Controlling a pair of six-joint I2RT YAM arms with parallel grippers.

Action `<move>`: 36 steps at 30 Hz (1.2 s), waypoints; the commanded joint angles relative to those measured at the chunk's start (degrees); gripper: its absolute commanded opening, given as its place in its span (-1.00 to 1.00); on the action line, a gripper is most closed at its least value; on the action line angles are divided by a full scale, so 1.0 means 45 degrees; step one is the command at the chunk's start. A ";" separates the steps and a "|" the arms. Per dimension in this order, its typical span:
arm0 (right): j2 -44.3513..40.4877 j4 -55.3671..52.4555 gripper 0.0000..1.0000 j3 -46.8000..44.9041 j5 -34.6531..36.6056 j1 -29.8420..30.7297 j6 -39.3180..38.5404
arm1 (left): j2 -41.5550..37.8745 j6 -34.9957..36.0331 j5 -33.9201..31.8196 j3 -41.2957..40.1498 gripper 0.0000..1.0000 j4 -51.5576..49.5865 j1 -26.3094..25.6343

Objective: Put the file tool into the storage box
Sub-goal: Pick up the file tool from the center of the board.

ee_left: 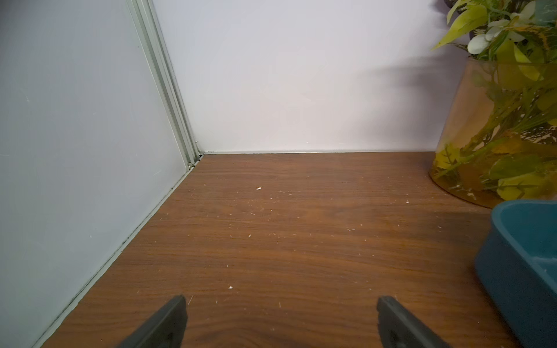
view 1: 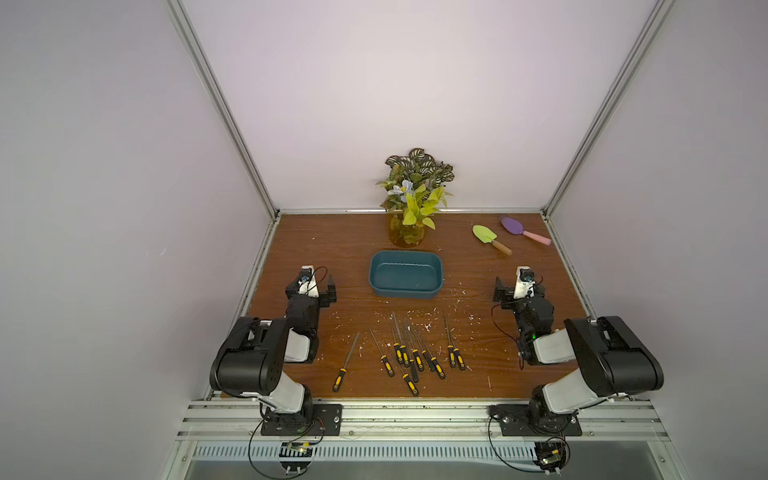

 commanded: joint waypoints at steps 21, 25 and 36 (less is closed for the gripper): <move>-0.0018 0.0331 0.99 0.0240 -0.0050 -0.0045 -0.0082 | 0.0036 0.0119 0.0199 0.0098 0.99 0.0178 0.0148; -0.0078 0.0552 0.98 0.0142 0.0078 -0.0045 -0.0075 | 0.0047 0.0132 0.0218 0.0097 0.99 0.0184 0.0138; -0.4181 -0.3995 0.99 0.0634 0.2504 0.0013 0.1768 | -0.4048 -0.1292 -0.3123 0.0127 0.99 -0.2590 -0.0184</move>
